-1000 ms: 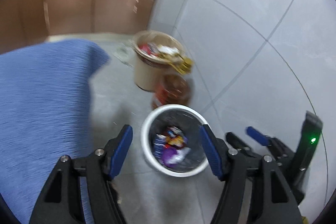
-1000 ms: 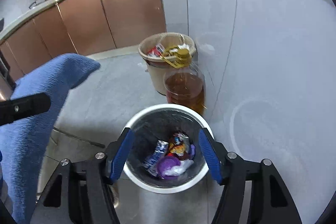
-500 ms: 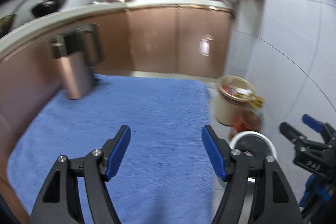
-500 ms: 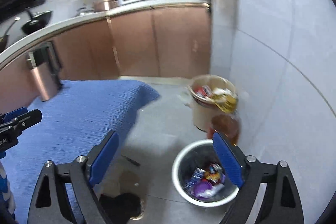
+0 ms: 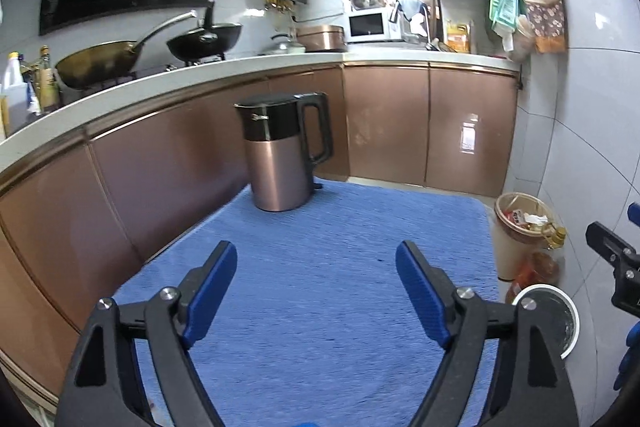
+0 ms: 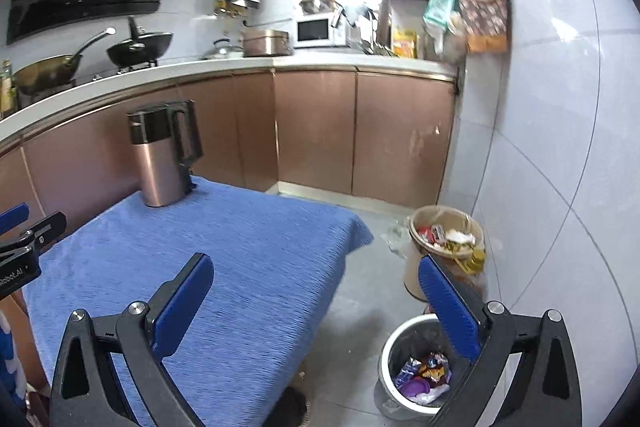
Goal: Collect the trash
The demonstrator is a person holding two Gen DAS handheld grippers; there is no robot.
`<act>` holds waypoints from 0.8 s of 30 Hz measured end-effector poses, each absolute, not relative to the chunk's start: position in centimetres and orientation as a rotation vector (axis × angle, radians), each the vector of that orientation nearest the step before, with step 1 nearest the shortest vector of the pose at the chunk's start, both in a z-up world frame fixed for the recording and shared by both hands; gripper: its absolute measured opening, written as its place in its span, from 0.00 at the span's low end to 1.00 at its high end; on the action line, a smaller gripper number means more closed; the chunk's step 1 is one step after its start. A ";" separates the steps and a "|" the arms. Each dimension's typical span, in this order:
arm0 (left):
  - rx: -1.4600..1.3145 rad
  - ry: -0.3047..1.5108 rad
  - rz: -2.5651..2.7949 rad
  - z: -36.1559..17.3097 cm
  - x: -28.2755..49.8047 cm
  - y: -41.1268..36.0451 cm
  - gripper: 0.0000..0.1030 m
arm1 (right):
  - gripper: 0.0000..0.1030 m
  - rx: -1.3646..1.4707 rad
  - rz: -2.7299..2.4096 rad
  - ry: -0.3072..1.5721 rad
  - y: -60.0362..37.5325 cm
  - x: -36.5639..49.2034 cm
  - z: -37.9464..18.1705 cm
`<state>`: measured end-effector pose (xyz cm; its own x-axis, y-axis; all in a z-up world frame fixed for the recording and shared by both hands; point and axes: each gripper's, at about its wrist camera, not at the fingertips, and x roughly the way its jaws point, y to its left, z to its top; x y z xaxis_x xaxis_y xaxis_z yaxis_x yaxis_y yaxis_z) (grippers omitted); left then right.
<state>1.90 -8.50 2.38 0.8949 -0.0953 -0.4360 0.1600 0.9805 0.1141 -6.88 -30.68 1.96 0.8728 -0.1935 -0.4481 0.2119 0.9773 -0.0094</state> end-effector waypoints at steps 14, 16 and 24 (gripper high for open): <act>0.091 0.389 -0.088 2.6 -1.6 -4.3 0.81 | 1.00 0.006 -0.243 0.428 -27.3 -9.6 2.9; 0.088 0.377 -0.076 2.7 -2.1 -4.0 0.81 | 1.00 0.006 -0.247 0.418 -27.1 -10.1 3.1; 0.088 0.332 -0.068 3.1 -4.1 -3.8 0.81 | 1.00 0.007 -0.265 0.391 -27.0 -11.9 3.6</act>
<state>-4.09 -3.82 3.12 0.9433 -0.0523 -0.3278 0.0812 0.9938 0.0753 -11.86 -27.01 3.59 0.8903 -0.2543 -0.3777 0.2571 0.9654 -0.0441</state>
